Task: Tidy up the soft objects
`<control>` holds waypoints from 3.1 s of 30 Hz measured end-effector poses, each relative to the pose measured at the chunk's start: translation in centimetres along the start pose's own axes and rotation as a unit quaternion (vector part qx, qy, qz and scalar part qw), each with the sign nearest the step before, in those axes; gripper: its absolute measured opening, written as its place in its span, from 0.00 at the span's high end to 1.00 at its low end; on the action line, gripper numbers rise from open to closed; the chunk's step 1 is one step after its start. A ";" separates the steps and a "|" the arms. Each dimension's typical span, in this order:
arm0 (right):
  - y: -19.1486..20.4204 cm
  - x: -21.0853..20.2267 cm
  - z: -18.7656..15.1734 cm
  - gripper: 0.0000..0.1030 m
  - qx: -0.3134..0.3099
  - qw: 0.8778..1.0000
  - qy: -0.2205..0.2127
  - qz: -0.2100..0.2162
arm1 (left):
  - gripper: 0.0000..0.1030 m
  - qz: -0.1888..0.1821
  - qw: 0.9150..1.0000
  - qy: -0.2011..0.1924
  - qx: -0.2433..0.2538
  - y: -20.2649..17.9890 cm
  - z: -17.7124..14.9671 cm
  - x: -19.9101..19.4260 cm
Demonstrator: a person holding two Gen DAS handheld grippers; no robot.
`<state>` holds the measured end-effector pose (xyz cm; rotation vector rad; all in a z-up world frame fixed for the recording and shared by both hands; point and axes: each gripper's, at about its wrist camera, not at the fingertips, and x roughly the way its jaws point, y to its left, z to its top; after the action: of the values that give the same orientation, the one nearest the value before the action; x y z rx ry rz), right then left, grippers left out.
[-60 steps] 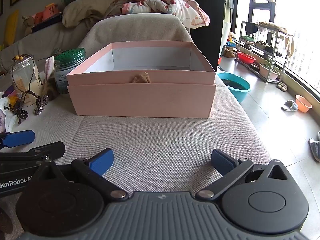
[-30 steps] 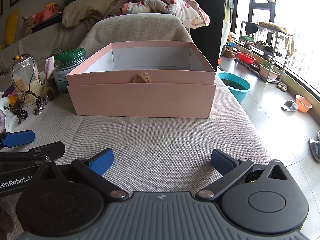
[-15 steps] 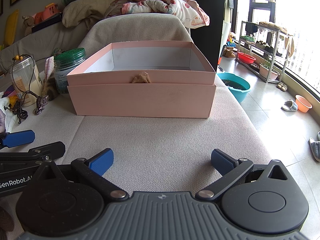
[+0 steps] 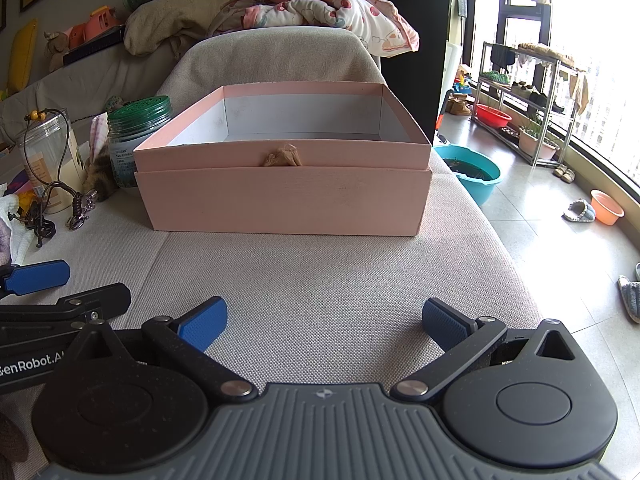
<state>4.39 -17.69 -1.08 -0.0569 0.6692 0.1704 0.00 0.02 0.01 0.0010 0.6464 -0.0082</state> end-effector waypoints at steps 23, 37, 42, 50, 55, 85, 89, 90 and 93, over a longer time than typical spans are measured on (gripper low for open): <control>0.1 0.0 0.1 0.00 0.000 1.000 0.000 0.000 | 0.29 0.000 1.000 0.000 0.000 0.0 -0.5 0.0; 0.4 -0.3 1.5 0.00 0.019 0.996 0.084 -0.023 | 0.31 -0.059 0.998 -0.001 -0.022 4.2 -0.8 -4.6; 1.0 -0.4 2.1 0.02 -0.015 0.995 0.096 -0.011 | 0.31 -0.006 1.000 0.003 -0.027 10.4 -1.9 -9.9; 5.1 -3.2 3.1 0.05 -0.036 0.998 0.023 0.045 | 0.33 0.098 0.989 0.050 -0.101 17.4 -4.4 -12.8; 6.8 -3.8 3.1 0.05 -0.071 0.996 0.004 0.047 | 0.42 0.074 0.990 0.074 -0.092 16.5 -4.9 -11.0; 30.6 -4.8 7.7 0.39 -0.346 0.904 -0.035 0.247 | 0.83 -0.021 0.989 0.027 -0.144 21.1 -6.8 -12.1; 31.0 -3.7 7.8 0.41 -0.336 0.909 -0.013 0.247 | 0.83 -0.017 0.991 0.019 -0.128 19.9 -6.8 -12.3; 30.8 -3.8 7.8 0.41 -0.330 0.911 -0.011 0.246 | 0.83 -0.021 0.992 0.019 -0.123 19.6 -6.7 -12.1; 28.6 -4.0 7.8 0.41 -0.319 0.915 -0.014 0.248 | 0.75 -0.025 0.995 0.025 -0.092 18.2 -6.6 -11.5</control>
<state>1.04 10.77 7.59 -0.5151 0.5659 0.8784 -12.95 18.28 1.65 -0.1930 0.6946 0.0034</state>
